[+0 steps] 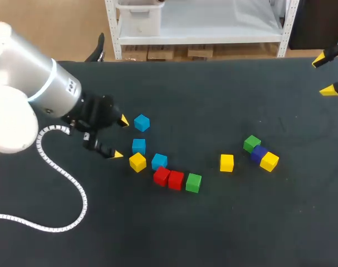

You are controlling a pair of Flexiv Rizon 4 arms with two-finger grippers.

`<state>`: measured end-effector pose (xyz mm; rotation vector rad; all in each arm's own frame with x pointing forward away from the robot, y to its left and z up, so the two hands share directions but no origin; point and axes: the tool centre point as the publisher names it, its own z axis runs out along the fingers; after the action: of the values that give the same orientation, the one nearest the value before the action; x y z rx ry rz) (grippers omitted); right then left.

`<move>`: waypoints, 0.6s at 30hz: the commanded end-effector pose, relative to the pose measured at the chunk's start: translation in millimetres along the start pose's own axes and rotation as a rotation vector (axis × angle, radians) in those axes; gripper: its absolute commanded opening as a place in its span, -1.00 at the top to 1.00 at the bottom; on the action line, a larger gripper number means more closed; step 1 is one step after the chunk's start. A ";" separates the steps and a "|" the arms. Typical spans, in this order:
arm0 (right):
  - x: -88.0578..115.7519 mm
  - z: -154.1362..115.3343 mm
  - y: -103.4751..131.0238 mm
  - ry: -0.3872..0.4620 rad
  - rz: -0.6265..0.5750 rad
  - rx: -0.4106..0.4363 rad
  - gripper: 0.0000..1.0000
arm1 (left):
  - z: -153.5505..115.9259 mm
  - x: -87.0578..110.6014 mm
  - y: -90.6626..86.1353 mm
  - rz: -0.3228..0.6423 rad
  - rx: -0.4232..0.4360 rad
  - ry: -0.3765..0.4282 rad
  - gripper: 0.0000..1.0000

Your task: Place the blue cubes, place green cubes on the blue cubes, place the yellow cubes on the green cubes, then place the red cubes on the yellow cubes, and place purple cube on the red cubes.

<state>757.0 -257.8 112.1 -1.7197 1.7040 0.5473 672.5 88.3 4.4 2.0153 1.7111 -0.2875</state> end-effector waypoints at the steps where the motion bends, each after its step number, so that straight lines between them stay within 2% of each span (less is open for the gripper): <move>1: -0.1 0.2 0.4 -0.001 0.000 0.001 -1.00 | 7.4 -3.2 5.8 0.004 0.008 0.003 -1.00; 18: -0.1 0.2 0.4 -0.001 0.000 0.001 -1.00 | 22.4 -20.2 3.8 0.010 0.032 -0.002 -1.00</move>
<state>757.0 -257.8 112.1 -1.7196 1.7040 0.5473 673.7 63.4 -3.3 2.0367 1.6974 -0.3202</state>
